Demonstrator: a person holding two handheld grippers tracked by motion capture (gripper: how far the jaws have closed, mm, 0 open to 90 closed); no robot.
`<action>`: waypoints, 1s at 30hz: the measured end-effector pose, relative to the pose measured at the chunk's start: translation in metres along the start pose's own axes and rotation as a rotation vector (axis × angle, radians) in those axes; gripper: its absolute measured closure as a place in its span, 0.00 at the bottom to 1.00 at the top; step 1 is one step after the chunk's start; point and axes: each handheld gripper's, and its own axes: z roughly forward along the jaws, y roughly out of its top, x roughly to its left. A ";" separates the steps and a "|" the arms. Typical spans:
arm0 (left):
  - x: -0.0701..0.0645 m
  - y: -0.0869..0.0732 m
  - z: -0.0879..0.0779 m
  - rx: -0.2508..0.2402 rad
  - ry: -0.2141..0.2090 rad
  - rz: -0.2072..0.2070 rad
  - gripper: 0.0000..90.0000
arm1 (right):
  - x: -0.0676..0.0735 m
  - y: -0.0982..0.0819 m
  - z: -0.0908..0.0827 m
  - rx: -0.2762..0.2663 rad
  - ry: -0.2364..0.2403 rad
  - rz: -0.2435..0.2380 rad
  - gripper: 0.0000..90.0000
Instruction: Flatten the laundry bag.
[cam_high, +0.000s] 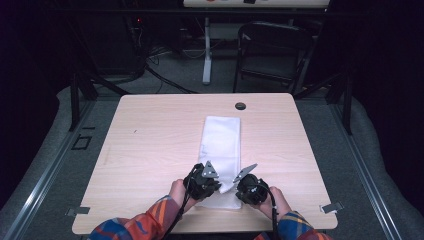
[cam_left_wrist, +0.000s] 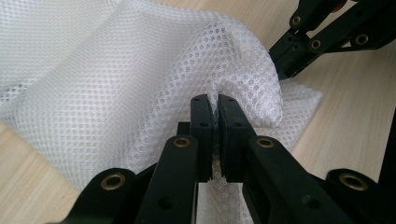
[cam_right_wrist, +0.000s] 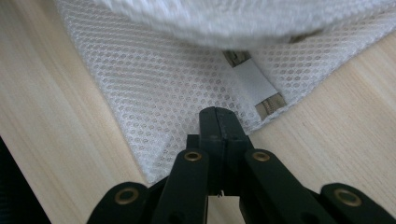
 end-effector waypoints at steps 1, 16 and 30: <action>0.001 0.000 -0.001 -0.004 0.004 -0.002 0.95 | 0.000 0.000 0.001 -0.006 0.006 0.005 1.00; 0.023 -0.011 -0.023 -0.030 0.054 -0.068 0.95 | 0.001 0.000 0.001 -0.006 -0.001 0.005 1.00; 0.038 -0.026 -0.044 -0.025 0.142 -0.103 0.95 | 0.001 0.000 0.001 -0.006 0.001 0.013 1.00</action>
